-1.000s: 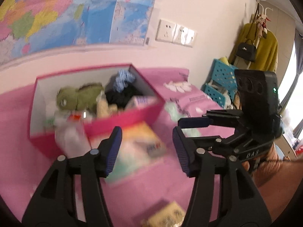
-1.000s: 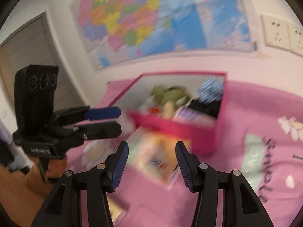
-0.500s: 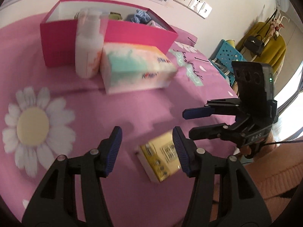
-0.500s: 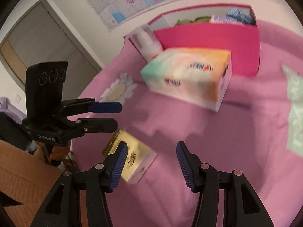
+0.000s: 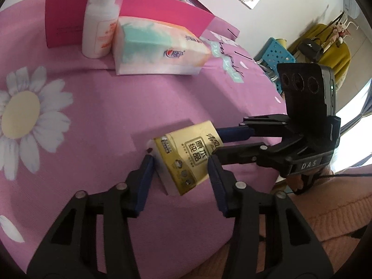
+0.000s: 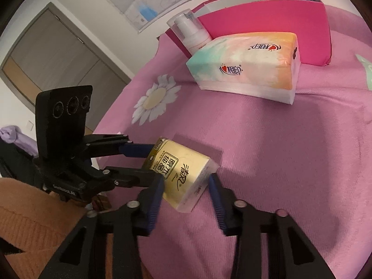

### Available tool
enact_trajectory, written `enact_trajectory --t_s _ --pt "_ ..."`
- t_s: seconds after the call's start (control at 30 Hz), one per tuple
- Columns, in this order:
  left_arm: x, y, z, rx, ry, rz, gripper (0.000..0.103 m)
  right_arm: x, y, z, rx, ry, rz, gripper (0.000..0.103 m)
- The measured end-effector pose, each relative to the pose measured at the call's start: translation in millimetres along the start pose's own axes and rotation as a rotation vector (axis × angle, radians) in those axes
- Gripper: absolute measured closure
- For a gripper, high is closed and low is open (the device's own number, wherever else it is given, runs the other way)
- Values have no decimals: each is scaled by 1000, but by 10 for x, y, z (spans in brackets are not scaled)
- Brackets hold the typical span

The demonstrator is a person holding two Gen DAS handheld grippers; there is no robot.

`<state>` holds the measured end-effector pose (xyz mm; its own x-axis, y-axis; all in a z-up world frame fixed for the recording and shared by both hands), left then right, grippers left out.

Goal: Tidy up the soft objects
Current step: 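Close the right gripper on the gold tissue pack, then lift the gold tissue pack up over the pink box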

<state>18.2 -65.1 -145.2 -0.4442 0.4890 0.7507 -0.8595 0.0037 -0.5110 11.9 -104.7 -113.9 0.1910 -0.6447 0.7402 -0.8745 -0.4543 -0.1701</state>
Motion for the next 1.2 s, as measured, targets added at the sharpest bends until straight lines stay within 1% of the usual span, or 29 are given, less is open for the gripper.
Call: enact_trajectory --t_s 0.1,0.2,0.37,0.63,0.7,0.83,0.9,1.0,1.2 --pt "0 -49 -26 15 -6 0 59 -13 -28 7 -1 16 10 68" --pt "7 -119 -51 24 -14 13 59 24 -73 21 -2 29 30 70" --pt "33 -285 -72 17 -16 42 59 84 -176 53 -5 49 65 71" --pt "47 -518 -110 5 -30 73 59 137 -331 95 -2 68 97 71" --pt "2 -537 -115 7 -29 71 59 139 -370 131 -8 71 103 71" --pt "-151 -496 -231 41 -42 35 59 106 -425 255 -50 79 96 71" --pt "-184 -469 -262 49 -34 25 59 60 -435 316 -70 95 95 70" --pt "-167 -449 -258 48 -25 29 59 1 -436 342 -91 83 92 69" --pt "-121 -452 -252 47 -35 38 62 14 -416 302 -67 94 100 70"
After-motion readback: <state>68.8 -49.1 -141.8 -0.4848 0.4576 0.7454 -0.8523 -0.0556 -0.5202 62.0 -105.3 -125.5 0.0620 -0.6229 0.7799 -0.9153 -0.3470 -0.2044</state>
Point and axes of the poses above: each gripper's, at about its wrist camera, not at the fingertips, and x roughly against the way its jaws point, z to its right, y to its underside, the point moved 10 cm from there along -x, roughly the way its jaws point, and after that the axes turned 2 degrees about z, right-handed, at the moved point
